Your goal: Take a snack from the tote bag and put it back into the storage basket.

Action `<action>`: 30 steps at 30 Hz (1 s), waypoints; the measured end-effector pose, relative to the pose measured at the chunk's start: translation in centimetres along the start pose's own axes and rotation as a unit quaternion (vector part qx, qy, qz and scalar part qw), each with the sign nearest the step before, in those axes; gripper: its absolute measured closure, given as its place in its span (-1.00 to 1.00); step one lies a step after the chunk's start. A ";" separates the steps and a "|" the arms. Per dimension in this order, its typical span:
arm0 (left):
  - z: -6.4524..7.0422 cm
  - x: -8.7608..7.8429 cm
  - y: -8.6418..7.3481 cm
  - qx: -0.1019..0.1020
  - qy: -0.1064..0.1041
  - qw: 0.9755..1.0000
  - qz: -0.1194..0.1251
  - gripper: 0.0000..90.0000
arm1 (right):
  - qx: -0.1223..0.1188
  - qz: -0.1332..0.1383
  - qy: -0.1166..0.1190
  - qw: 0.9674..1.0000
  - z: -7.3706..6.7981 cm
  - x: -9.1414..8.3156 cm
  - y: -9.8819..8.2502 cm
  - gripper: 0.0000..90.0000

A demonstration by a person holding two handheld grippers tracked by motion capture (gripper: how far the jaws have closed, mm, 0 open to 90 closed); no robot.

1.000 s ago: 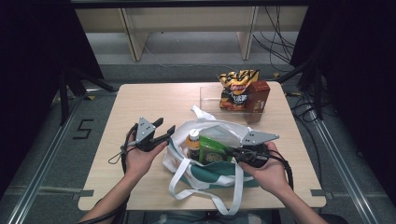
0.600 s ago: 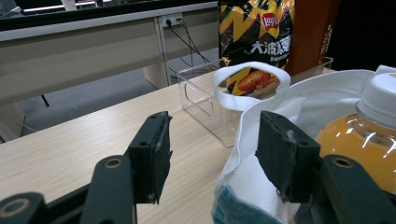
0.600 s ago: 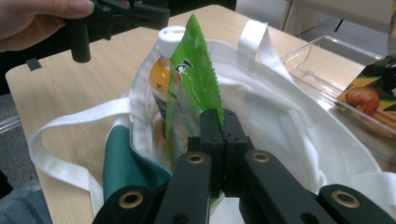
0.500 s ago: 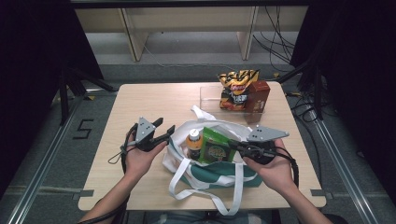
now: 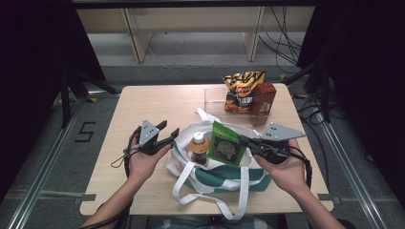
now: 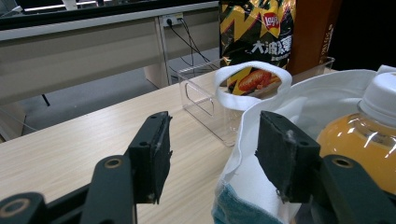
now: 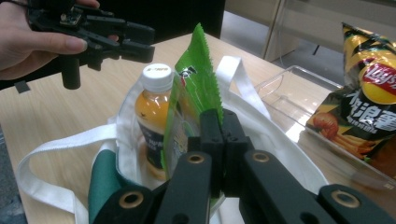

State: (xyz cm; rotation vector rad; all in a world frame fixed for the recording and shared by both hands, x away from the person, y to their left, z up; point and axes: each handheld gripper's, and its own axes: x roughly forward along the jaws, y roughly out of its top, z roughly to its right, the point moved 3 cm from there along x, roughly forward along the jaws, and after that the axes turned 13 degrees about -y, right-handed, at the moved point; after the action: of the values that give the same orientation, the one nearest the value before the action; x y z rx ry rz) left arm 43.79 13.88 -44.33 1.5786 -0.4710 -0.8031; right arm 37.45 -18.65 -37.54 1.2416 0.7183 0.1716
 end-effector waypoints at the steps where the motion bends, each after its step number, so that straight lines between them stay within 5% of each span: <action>1: 0.0 0.0 0.0 0.000 0.000 1.000 0.000 -0.02 | 0.005 -0.002 0.002 1.000 0.0 -0.1 0.1 1.00; 8: 0.0 0.0 0.0 0.001 0.000 1.000 0.000 -0.02 | 0.002 0.027 -0.018 0.999 0.8 -0.6 0.9 1.00; 30: -0.1 0.0 0.1 -0.001 0.000 1.000 0.004 -0.02 | 0.009 0.054 -0.044 0.998 2.3 -2.6 2.7 1.00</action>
State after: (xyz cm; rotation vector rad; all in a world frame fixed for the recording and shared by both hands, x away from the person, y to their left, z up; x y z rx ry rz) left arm 43.83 13.92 -44.25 1.5745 -0.4768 -0.7979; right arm 37.50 -20.89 -33.74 1.2978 0.5787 0.1990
